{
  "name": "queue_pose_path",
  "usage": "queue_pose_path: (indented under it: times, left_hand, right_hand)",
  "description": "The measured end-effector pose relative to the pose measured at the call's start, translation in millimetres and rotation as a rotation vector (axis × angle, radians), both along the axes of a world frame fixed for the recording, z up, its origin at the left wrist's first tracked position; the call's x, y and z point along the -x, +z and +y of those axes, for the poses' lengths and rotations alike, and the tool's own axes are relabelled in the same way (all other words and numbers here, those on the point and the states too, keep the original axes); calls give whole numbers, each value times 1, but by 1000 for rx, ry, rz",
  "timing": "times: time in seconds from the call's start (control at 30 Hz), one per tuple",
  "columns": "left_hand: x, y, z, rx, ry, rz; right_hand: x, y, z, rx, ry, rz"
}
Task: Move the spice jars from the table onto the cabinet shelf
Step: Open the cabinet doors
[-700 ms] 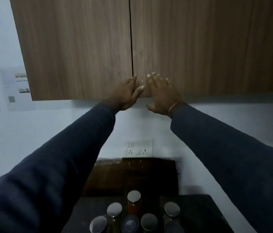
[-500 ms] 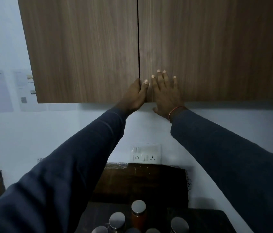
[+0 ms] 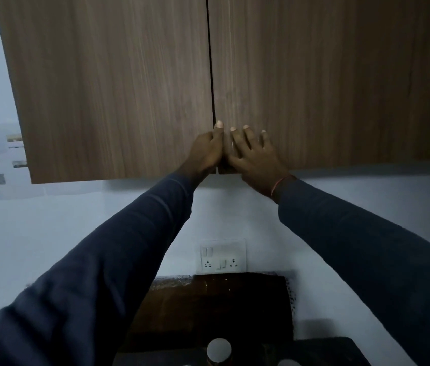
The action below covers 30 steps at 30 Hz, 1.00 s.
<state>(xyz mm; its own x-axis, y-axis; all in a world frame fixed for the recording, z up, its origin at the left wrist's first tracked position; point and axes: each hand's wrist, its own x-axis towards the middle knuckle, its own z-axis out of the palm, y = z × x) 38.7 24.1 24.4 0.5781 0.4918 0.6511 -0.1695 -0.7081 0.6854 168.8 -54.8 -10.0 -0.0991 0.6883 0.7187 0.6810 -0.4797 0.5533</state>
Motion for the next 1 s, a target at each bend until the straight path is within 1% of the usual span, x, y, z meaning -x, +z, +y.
queue_pose_path:
  times: [0.13, 0.2, 0.27, 0.37, 0.47, 0.53, 0.63, 0.73, 0.8, 0.9, 1.0]
  left_hand:
    - [-8, 3, 3, 205, -188, -29]
    - [-10, -1, 0, 220, -196, -86]
    - [-8, -6, -5, 201, -211, -171]
    - [2, -12, -27, 132, -286, -302]
    - [11, -18, -66, 54, -412, -422]
    - [10, -24, -99, -10, -492, -502]
    - [1, -33, -156, -53, -667, -586]
    - [-14, -36, -206, -135, -818, -620]
    - [-30, -38, -238, -209, -909, -601]
    - [-56, -40, -284, -326, -875, -495]
    - [-82, -40, -331, -503, -783, -448]
  right_hand:
    - [-3, 0, -24, 19, 9, -38]
    - [-1, 0, -40, 20, 38, -22]
    - [5, 0, -59, -12, 106, 36]
    - [25, 2, -89, -173, 234, 276]
    - [56, 11, -119, -443, 396, 555]
    - [76, 17, -141, -603, 486, 680]
    - [97, 27, -187, -721, 541, 798]
    - [107, 30, -237, -769, 545, 794]
    - [109, 28, -273, -833, 501, 707]
    - [102, 24, -323, -953, 397, 579]
    - [81, 21, -377, -1065, 329, 597]
